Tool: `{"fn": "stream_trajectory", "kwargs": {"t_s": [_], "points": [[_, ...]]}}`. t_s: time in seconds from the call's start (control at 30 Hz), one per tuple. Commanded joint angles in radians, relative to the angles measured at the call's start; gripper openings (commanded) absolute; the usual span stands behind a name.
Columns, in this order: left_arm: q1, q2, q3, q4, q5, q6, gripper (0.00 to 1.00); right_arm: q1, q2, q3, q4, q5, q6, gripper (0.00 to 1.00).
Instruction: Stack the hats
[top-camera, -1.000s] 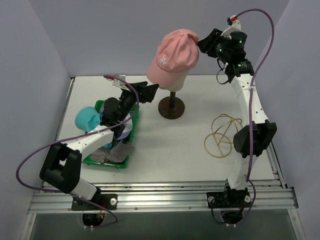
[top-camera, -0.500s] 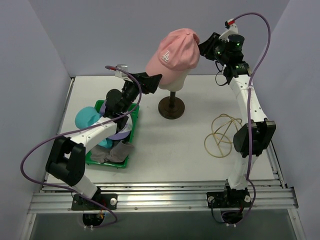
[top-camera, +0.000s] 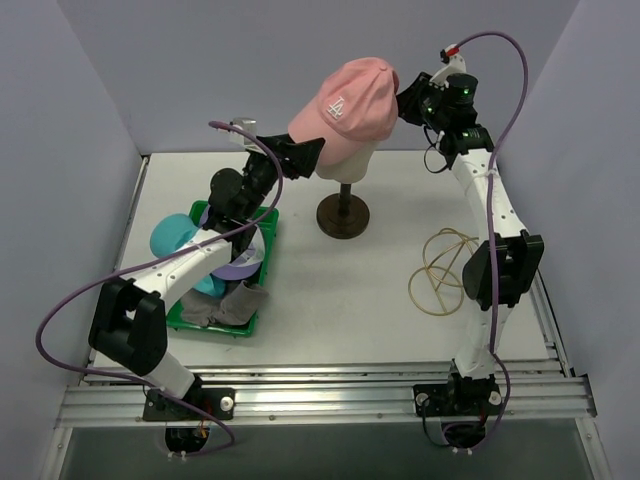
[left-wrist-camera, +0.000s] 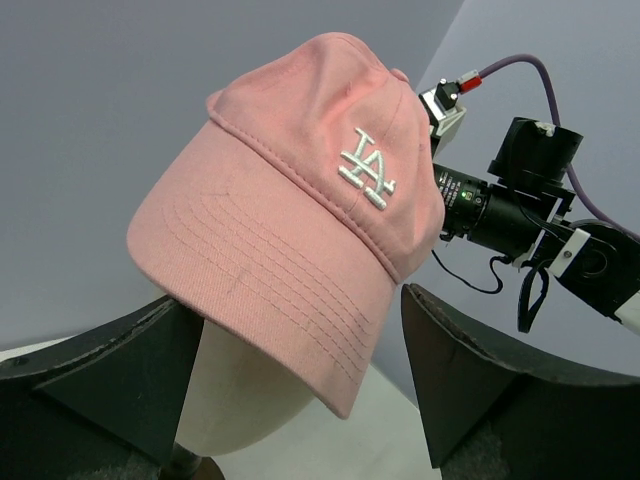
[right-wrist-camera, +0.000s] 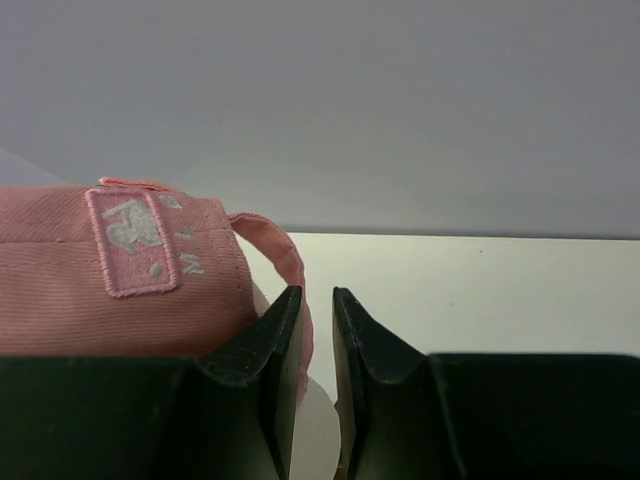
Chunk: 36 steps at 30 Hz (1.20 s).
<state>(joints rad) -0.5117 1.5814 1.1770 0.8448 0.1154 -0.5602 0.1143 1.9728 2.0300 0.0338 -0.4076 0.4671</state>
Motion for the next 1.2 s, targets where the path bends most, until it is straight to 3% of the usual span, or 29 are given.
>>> {"fn": "stream_trajectory", "kwargs": {"t_s": [0.0,0.1,0.23,0.27,0.37,0.47,0.6,0.87,1.03,1.17], "points": [[0.006,-0.052,0.065,-0.048,-0.054,0.017,0.87,0.021,0.014,0.065,0.026,0.018,-0.018,0.14],[0.013,-0.047,0.081,-0.082,-0.049,-0.032,0.78,0.027,0.014,0.079,0.026,0.03,-0.024,0.07],[0.032,-0.04,0.128,-0.141,-0.019,-0.13,0.5,0.028,0.008,0.09,0.017,0.055,-0.036,0.0],[0.033,-0.04,0.136,-0.159,-0.023,-0.15,0.37,0.028,0.011,0.096,0.006,0.061,-0.041,0.0],[0.041,-0.032,0.167,-0.208,-0.022,-0.211,0.21,0.028,0.0,0.118,-0.009,0.076,-0.048,0.0],[0.045,-0.032,0.18,-0.239,-0.023,-0.28,0.18,0.028,-0.015,0.119,-0.005,0.093,-0.05,0.0],[0.055,-0.041,0.185,-0.279,-0.045,-0.357,0.03,0.028,-0.011,0.144,-0.014,0.099,-0.045,0.0],[0.056,-0.031,0.176,-0.24,-0.069,-0.519,0.02,0.03,-0.026,0.161,-0.073,0.121,-0.059,0.01],[0.052,-0.018,0.219,-0.276,-0.086,-0.543,0.02,0.03,-0.106,0.136,-0.094,0.15,-0.048,0.25],[0.048,-0.031,0.204,-0.286,-0.105,-0.546,0.02,0.031,-0.172,0.095,-0.1,0.179,-0.05,0.26]]}}
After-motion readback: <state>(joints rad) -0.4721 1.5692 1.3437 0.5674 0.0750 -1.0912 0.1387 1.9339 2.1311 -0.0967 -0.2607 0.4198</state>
